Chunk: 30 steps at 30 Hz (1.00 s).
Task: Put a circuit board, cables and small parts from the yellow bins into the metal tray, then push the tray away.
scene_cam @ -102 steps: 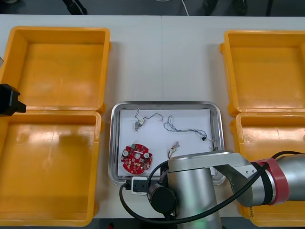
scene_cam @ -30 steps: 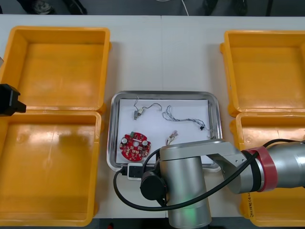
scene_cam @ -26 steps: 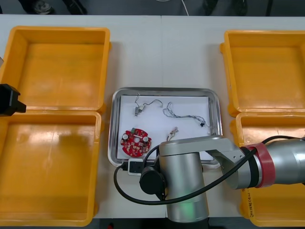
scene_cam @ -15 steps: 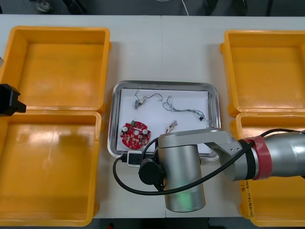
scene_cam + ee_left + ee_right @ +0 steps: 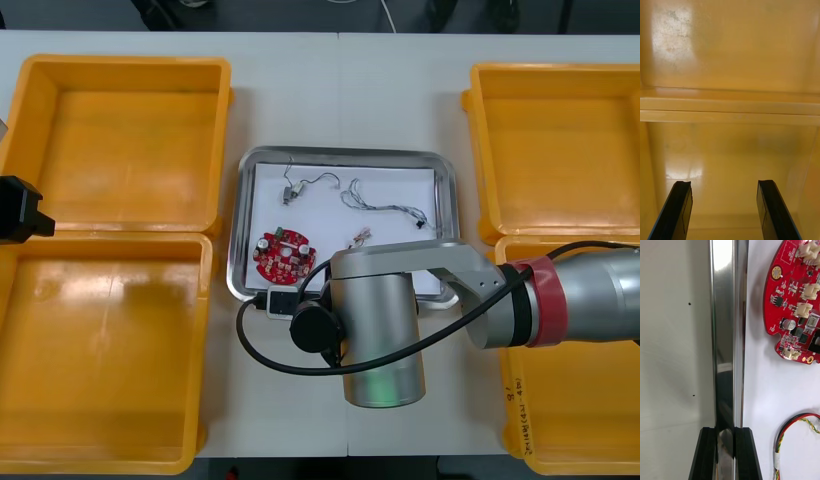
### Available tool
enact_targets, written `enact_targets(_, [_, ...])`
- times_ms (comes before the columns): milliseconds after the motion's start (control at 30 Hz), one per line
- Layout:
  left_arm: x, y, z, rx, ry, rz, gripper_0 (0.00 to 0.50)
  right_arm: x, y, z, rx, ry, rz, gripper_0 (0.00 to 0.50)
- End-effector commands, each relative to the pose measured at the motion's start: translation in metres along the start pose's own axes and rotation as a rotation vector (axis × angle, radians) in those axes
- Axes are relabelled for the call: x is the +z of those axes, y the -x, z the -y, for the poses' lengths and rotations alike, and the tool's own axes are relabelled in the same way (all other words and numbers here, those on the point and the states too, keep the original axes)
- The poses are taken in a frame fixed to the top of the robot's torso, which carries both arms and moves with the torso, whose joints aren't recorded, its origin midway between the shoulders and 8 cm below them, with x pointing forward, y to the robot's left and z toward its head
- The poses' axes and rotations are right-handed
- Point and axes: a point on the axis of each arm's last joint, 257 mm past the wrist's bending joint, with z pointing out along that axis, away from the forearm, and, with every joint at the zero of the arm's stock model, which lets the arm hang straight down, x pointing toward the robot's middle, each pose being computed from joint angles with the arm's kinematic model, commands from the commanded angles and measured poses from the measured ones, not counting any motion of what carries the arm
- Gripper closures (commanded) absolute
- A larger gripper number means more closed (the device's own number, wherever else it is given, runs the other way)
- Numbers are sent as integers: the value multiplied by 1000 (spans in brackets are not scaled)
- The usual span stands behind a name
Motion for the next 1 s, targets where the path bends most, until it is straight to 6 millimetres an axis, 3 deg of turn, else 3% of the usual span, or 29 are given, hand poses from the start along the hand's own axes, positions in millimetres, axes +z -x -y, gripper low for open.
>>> enact_targets(33, [-16,5,-18,88,53,29,0,-4,-2,31,-34,-34,-9,435])
enact_targets(467, [-16,5,-18,88,53,29,0,-6,7,72,-42,-100,2,434])
enact_targets(1000, [-16,5,-18,88,53,29,0,8,11,107,-54,-143,53,436])
